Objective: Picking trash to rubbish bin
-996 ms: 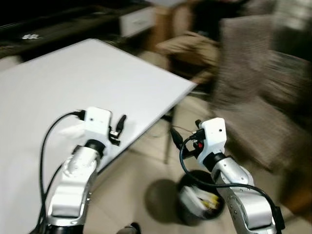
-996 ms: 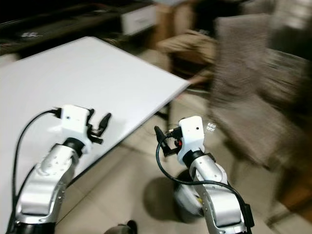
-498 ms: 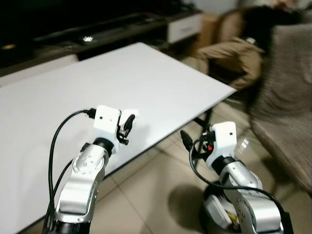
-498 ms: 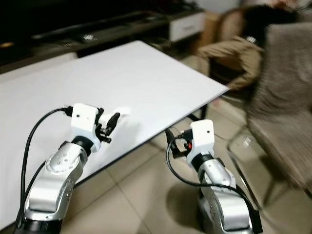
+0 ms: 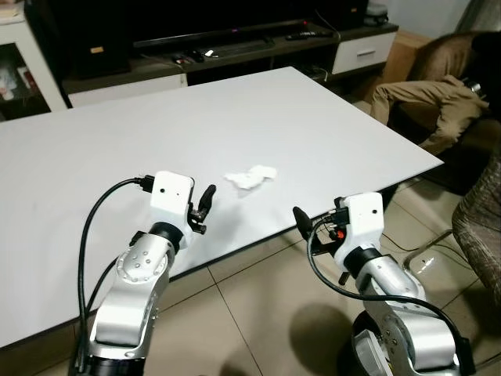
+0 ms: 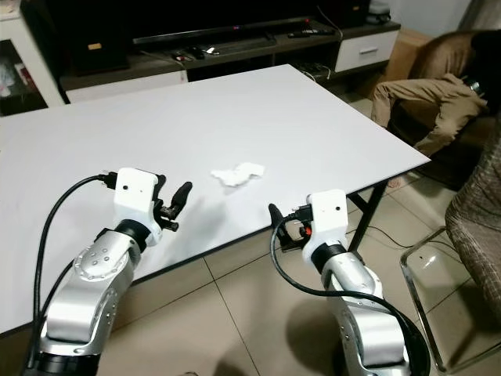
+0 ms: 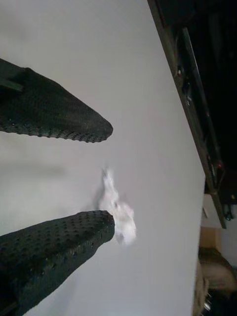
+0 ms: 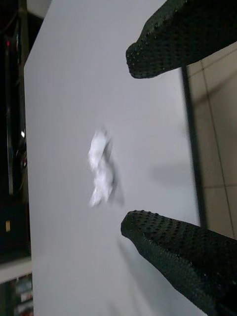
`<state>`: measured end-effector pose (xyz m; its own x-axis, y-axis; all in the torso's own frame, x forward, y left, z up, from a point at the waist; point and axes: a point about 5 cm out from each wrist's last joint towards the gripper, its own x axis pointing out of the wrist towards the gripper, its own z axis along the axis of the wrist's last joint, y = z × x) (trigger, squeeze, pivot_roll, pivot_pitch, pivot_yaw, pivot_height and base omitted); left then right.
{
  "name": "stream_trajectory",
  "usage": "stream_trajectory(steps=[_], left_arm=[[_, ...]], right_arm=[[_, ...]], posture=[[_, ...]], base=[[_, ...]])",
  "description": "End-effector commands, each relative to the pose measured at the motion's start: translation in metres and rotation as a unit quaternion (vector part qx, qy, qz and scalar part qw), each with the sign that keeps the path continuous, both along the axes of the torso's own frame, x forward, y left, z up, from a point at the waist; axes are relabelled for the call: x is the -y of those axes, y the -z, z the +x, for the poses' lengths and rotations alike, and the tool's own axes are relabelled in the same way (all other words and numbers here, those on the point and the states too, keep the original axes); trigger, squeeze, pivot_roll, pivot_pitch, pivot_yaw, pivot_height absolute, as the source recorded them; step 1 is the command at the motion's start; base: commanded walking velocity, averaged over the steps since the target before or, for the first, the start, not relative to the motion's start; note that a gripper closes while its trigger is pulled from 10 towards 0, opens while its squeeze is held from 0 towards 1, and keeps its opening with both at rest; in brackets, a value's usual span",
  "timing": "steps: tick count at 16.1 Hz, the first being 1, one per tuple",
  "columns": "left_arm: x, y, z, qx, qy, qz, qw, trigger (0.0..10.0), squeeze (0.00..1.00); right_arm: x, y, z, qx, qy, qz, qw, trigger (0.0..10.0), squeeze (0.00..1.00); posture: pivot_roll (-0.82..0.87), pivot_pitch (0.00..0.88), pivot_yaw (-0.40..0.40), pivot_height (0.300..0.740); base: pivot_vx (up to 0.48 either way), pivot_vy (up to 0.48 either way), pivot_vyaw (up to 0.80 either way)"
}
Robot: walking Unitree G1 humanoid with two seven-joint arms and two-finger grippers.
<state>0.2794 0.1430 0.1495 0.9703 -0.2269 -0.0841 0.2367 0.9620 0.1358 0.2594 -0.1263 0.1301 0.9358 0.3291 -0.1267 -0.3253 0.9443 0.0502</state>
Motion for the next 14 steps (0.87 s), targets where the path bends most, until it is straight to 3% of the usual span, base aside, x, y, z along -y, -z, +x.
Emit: stream_trajectory(steps=[1, 7, 14], left_arm=[[-0.001, -0.005, 0.003, 0.009, -0.004, 0.002, 1.0, 10.0, 0.0], [0.0, -0.007, 0.008, 0.012, 0.004, 0.006, 1.0, 10.0, 0.0], [0.0, -0.005, 0.008, 0.011, 0.003, 0.007, 1.0, 10.0, 0.0]], right_arm=[[-0.002, -0.006, 0.003, 0.01, -0.004, 0.002, 1.0, 10.0, 0.0], [0.01, -0.012, 0.014, -0.008, 0.034, -0.013, 0.999, 10.0, 0.0], [0.009, -0.009, 0.008, -0.013, 0.016, -0.014, 1.0, 10.0, 0.0]], posture=[[-0.17, 0.0, 0.007, 0.74], [-0.18, 0.0, 0.024, 0.74], [-0.18, 0.0, 0.015, 0.74]], base=[[0.0, 0.33, 0.0], [0.0, 0.327, 0.0], [0.0, 0.328, 0.0]])
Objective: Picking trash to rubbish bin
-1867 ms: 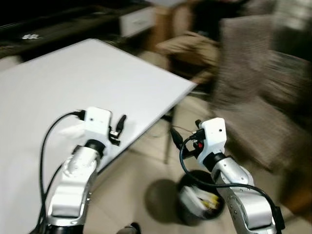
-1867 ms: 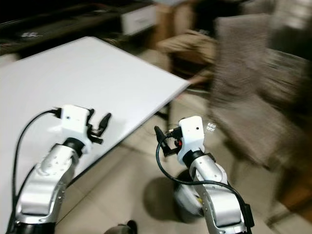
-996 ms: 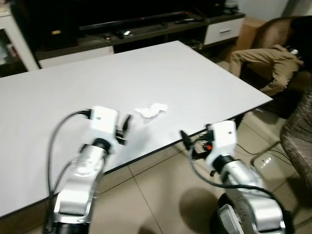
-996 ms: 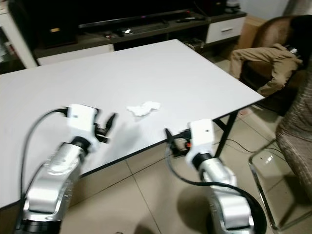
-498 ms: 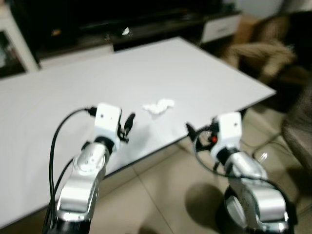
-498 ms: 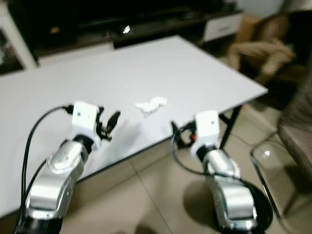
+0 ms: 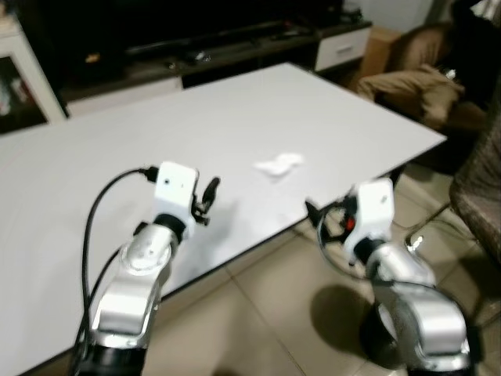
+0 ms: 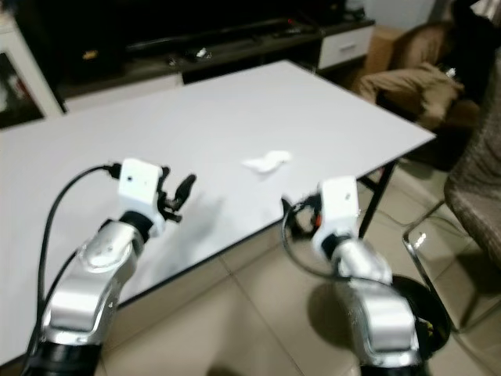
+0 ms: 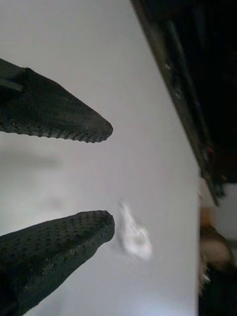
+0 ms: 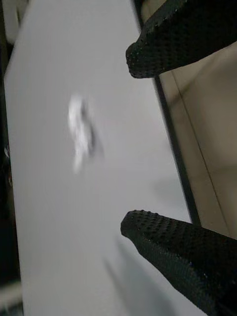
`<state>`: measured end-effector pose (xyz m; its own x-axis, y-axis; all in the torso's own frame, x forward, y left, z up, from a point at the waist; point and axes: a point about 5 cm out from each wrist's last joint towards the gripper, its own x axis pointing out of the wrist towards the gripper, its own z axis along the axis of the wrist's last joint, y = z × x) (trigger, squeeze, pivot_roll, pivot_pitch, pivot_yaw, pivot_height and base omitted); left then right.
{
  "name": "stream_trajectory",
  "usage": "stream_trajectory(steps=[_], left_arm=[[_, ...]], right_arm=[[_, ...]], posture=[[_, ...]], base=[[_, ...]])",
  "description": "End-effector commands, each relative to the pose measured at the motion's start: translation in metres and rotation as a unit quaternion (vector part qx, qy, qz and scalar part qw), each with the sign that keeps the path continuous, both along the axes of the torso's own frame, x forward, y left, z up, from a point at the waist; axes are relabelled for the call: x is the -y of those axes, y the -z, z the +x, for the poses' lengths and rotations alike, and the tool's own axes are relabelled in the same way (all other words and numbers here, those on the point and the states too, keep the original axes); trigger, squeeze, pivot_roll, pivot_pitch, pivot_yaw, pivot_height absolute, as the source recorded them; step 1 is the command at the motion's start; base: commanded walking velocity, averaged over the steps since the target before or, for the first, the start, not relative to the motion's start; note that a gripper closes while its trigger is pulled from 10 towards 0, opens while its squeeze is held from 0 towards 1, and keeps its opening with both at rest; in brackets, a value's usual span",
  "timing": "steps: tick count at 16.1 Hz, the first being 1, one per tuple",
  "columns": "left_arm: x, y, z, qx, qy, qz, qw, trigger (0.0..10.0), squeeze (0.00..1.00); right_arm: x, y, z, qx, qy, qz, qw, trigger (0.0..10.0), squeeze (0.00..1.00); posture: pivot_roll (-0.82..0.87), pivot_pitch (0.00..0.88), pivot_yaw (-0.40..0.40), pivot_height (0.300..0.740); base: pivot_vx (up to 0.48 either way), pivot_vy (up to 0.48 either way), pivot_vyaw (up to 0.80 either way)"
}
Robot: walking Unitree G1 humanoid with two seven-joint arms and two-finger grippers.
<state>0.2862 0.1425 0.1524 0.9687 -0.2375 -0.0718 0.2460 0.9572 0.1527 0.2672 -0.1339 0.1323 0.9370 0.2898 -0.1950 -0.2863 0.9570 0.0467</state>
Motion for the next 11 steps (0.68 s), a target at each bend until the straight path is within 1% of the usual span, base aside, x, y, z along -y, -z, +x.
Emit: stream_trajectory(steps=[1, 3, 5, 6, 7, 8, 9, 10, 11], left_arm=[[-0.001, 0.001, 0.0, -0.001, -0.007, -0.003, 1.0, 10.0, 0.0], [0.002, 0.015, -0.006, -0.017, -0.012, -0.003, 1.0, 10.0, 0.0], [0.008, 0.022, -0.013, -0.024, -0.015, -0.015, 1.0, 10.0, 0.0], [0.011, 0.024, -0.016, -0.022, -0.019, -0.022, 0.999, 10.0, 0.0], [0.015, 0.023, -0.017, -0.014, -0.021, -0.002, 1.0, 10.0, 0.0], [0.017, 0.023, -0.017, -0.014, -0.021, -0.003, 1.0, 10.0, 0.0], [0.016, 0.024, -0.016, -0.014, -0.032, -0.012, 0.999, 10.0, 0.0], [0.015, 0.024, -0.016, -0.014, -0.037, -0.017, 0.999, 10.0, 0.0], [0.013, 0.021, -0.016, -0.017, -0.048, -0.053, 0.997, 10.0, 0.0]], right_arm=[[0.002, -0.004, -0.003, 0.018, -0.003, -0.006, 1.0, 10.0, 0.0], [0.005, 0.009, -0.01, 0.007, -0.003, -0.018, 1.0, 10.0, 0.0], [0.008, 0.011, -0.015, 0.006, -0.002, -0.022, 1.0, 10.0, 0.0], [0.008, 0.008, -0.016, 0.012, -0.002, -0.019, 1.0, 10.0, 0.0], [0.008, 0.003, -0.014, 0.023, -0.006, -0.02, 1.0, 10.0, 0.0], [0.007, 0.001, -0.013, 0.028, -0.01, -0.021, 0.999, 10.0, 0.0], [0.006, 0.002, -0.012, 0.03, -0.017, -0.035, 0.999, 10.0, 0.0], [0.006, 0.002, -0.011, 0.03, -0.017, -0.038, 0.999, 10.0, 0.0], [0.008, 0.003, -0.01, 0.029, -0.014, -0.047, 0.998, 10.0, 0.0]], posture=[[-0.19, 0.0, 0.011, 0.74], [-0.2, 0.0, -0.002, 0.74], [-0.2, 0.0, -0.02, 0.74], [-0.2, 0.0, -0.025, 0.74], [-0.2, 0.0, -0.038, 0.74], [-0.21, 0.0, -0.04, 0.74], [-0.21, 0.0, -0.044, 0.74], [-0.2, 0.0, -0.047, 0.74], [-0.19, 0.0, -0.061, 0.74]], base=[[0.0, 0.33, 0.0], [0.0, 0.326, 0.0], [0.0, 0.33, 0.0], [0.0, 0.0, 0.0], [0.0, -0.48, 0.0], [0.0, -0.48, 0.0], [0.0, -0.48, 0.0], [0.0, -0.48, 0.0], [0.0, 0.0, 0.0]])
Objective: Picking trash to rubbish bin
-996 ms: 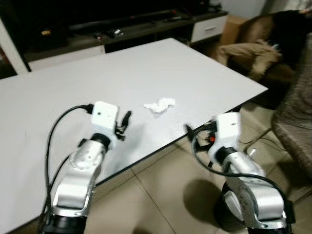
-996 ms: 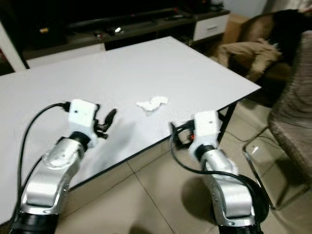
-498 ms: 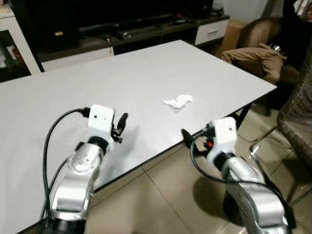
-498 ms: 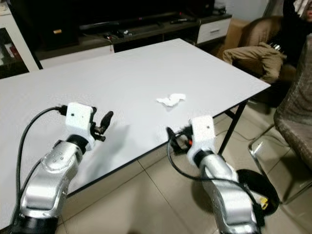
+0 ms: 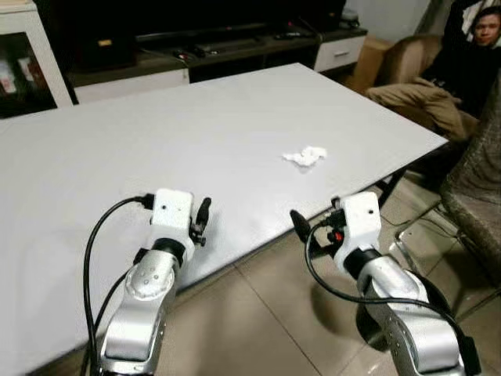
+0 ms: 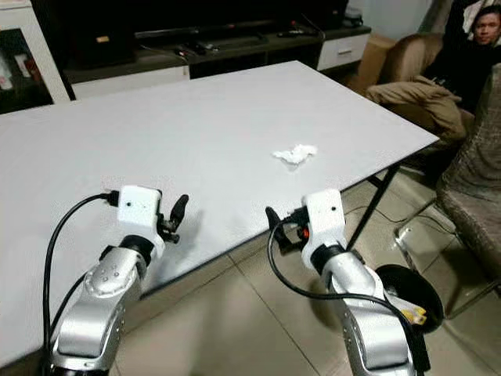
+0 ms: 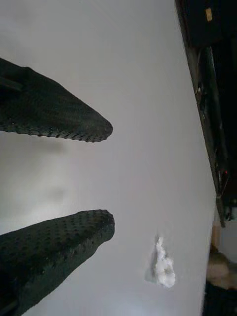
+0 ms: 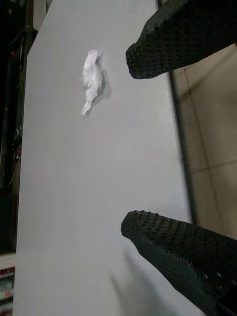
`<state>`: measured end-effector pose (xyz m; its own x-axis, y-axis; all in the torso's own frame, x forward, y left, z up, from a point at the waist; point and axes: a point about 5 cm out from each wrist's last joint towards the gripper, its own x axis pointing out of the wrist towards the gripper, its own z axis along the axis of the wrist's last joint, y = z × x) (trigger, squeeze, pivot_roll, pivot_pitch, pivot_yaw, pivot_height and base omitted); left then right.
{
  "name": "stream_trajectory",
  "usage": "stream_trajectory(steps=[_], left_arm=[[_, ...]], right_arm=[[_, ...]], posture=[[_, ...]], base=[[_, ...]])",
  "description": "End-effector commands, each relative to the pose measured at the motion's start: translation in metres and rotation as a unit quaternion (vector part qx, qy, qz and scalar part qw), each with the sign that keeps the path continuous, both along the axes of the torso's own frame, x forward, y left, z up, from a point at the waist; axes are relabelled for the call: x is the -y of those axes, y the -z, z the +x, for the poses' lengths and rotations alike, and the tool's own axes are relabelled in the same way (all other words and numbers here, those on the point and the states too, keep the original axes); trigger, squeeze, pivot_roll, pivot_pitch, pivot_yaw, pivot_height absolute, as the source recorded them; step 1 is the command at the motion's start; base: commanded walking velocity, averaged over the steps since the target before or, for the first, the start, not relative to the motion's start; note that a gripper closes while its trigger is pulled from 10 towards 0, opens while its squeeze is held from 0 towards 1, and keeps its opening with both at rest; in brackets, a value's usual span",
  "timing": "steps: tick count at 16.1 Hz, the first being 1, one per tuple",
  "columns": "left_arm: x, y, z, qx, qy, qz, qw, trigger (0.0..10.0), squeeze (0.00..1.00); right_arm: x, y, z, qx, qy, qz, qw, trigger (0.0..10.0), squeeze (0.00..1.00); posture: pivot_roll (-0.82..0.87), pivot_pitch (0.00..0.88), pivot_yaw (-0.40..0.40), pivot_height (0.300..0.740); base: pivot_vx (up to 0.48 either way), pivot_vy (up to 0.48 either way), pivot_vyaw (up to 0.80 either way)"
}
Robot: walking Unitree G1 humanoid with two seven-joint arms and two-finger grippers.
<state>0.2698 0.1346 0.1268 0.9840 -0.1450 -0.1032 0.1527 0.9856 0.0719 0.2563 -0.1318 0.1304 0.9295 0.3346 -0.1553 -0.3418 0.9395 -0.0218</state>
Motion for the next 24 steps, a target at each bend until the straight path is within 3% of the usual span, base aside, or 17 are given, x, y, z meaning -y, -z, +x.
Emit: stream_trajectory(steps=[1, 4, 14, 17, 20, 24], left_arm=[[0.005, -0.005, 0.0, 0.006, 0.005, -0.019, 1.0, 10.0, 0.0], [0.003, -0.003, -0.004, 0.018, -0.003, -0.012, 1.0, 10.0, 0.0], [-0.005, -0.011, -0.007, 0.035, -0.012, -0.005, 0.999, 10.0, 0.0], [-0.01, -0.013, -0.008, 0.037, -0.017, 0.007, 0.999, 10.0, 0.0], [-0.012, -0.014, -0.007, 0.037, -0.014, 0.01, 0.999, 10.0, 0.0], [-0.008, -0.015, -0.001, 0.035, 0.015, 0.019, 0.999, 10.0, 0.0]], right_arm=[[0.01, 0.002, 0.001, -0.001, 0.016, -0.025, 1.0, 10.0, 0.0], [0.009, 0.004, 0.005, -0.008, 0.012, -0.029, 0.999, 10.0, 0.0], [-0.002, 0.007, 0.011, -0.011, -0.021, -0.02, 1.0, 10.0, 0.0], [-0.013, 0.01, 0.012, -0.011, -0.057, -0.043, 0.997, 10.0, 0.0], [-0.006, 0.008, 0.015, -0.008, -0.016, -0.014, 1.0, 10.0, 0.0], [0.0, 0.01, 0.015, -0.003, 0.01, -0.02, 1.0, 10.0, 0.0]], posture=[[-0.19, 0.0, -0.061, 0.74], [-0.17, 0.0, -0.076, 0.74], [-0.13, 0.0, -0.094, 0.74], [-0.11, 0.0, -0.095, 0.74], [-0.11, 0.0, -0.082, 0.74], [-0.13, 0.0, -0.041, 0.74]], base=[[0.0, 0.0, 0.0], [0.0, 0.0, 0.0], [0.375, 0.0, -0.14], [0.403, 0.0, 0.8], [0.407, 0.0, 0.27], [0.408, 0.0, 0.0]])
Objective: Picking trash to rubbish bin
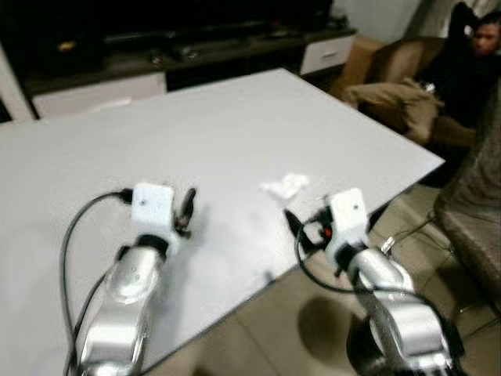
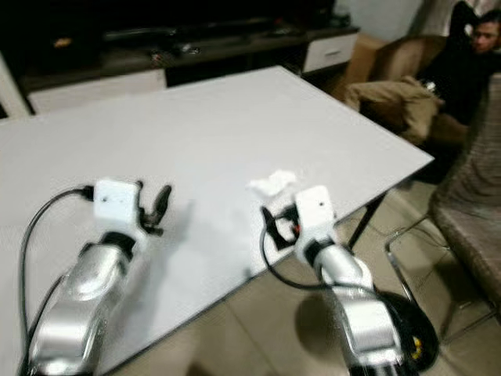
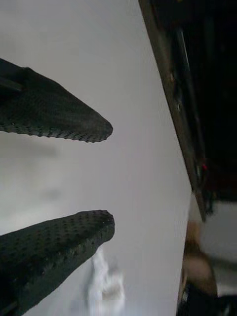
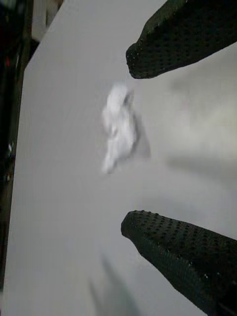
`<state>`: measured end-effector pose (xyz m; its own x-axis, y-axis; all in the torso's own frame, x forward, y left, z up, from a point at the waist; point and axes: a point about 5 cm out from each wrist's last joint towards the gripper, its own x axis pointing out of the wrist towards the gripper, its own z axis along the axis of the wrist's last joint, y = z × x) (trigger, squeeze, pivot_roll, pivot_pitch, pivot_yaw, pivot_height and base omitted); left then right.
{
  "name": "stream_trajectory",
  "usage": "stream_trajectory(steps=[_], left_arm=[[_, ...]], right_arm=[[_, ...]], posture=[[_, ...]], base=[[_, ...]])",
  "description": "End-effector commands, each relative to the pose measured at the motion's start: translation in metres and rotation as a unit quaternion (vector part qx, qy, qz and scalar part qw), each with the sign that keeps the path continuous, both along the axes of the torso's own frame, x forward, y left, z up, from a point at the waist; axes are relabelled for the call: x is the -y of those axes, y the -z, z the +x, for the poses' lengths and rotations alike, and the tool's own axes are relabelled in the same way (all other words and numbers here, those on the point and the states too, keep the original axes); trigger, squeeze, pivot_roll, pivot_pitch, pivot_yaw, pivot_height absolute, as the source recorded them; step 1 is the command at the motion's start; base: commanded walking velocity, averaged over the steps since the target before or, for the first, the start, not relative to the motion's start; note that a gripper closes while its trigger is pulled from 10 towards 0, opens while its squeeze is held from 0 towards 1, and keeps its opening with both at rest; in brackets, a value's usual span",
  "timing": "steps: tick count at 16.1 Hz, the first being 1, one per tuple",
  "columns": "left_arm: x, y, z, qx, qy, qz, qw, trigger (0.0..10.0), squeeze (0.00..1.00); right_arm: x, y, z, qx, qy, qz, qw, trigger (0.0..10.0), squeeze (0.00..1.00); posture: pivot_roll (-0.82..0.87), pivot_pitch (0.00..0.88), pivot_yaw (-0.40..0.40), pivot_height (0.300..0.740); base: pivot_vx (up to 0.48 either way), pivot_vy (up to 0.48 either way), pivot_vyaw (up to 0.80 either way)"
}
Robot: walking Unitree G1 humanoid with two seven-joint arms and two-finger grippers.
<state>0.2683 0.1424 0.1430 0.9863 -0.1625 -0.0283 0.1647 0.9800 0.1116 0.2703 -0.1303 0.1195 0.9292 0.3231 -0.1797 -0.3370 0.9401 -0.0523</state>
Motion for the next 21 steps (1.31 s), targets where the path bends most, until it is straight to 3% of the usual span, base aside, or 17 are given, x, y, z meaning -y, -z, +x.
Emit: stream_trajectory(steps=[1, 6, 7, 8, 11, 14, 16, 17, 18, 19, 21], left_arm=[[0.0, -0.001, 0.002, -0.005, 0.014, 0.007, 1.0, 10.0, 0.0], [0.005, -0.003, 0.009, -0.002, 0.034, 0.007, 0.999, 10.0, 0.0], [0.006, -0.002, 0.009, -0.006, 0.046, 0.009, 0.999, 10.0, 0.0], [0.006, -0.001, 0.009, -0.011, 0.053, 0.01, 0.998, 10.0, 0.0], [0.005, 0.002, 0.008, -0.016, 0.059, 0.014, 0.998, 10.0, 0.0], [0.008, 0.0, 0.007, -0.015, 0.091, 0.02, 0.996, 10.0, 0.0], [0.021, -0.007, -0.001, -0.017, 0.183, 0.007, 0.983, 10.0, 0.0], [0.023, -0.008, -0.002, -0.018, 0.195, 0.003, 0.981, 10.0, 0.0], [0.027, -0.011, -0.007, -0.021, 0.232, 0.001, 0.972, 10.0, 0.0], [0.029, -0.014, -0.011, -0.027, 0.26, -0.003, 0.965, 10.0, 0.0], [0.029, -0.015, -0.018, -0.039, 0.29, 0.007, 0.956, 10.0, 0.0]], right_arm=[[0.002, -0.001, 0.0, 0.006, 0.015, 0.004, 1.0, 10.0, 0.0], [0.004, 0.003, -0.005, 0.0, 0.031, 0.006, 1.0, 10.0, 0.0], [0.001, 0.005, -0.002, -0.001, 0.028, 0.026, 0.999, 10.0, 0.46], [0.0, 0.006, 0.001, -0.007, 0.025, 0.031, 0.999, 10.0, 1.0], [-0.005, 0.01, 0.011, -0.02, 0.005, 0.016, 1.0, 10.0, 1.0], [-0.004, 0.013, 0.033, -0.025, 0.012, 0.018, 0.999, 10.0, 1.0], [0.003, 0.012, 0.057, -0.017, 0.041, -0.011, 0.999, 10.0, 1.0], [0.003, 0.012, 0.06, -0.019, 0.044, -0.012, 0.999, 10.0, 1.0], [0.003, 0.013, 0.067, -0.023, 0.039, -0.019, 0.999, 10.0, 0.93], [0.003, 0.015, 0.076, -0.029, 0.034, -0.017, 0.999, 10.0, 0.0], [0.0, 0.024, 0.085, -0.058, 0.014, -0.013, 0.998, 10.0, 0.0]], posture=[[-0.14, 0.0, -0.028, 0.74], [-0.15, 0.0, -0.002, 0.74], [-0.15, 0.0, 0.004, 0.74], [-0.15, 0.0, 0.003, 0.74], [-0.15, 0.0, 0.0, 0.74], [-0.14, 0.0, -0.012, 0.74], [-0.13, 0.0, -0.014, 0.74], [-0.13, 0.0, -0.014, 0.74], [-0.12, 0.0, -0.013, 0.74], [-0.1, 0.0, -0.012, 0.74], [-0.09, 0.0, -0.011, 0.74]], base=[[0.409, 0.0, 0.0], [0.41, 0.0, 0.0], [0.0, 0.0, 0.0], [0.0, 0.0, 0.0], [0.0, 0.0, 0.0], [0.0, 0.0, 0.0], [0.0, 0.0, 0.0], [0.0, 0.0, 0.0], [0.0, 0.0, 0.0], [0.0, 0.0, 0.0], [0.0, 0.0, 0.0]])
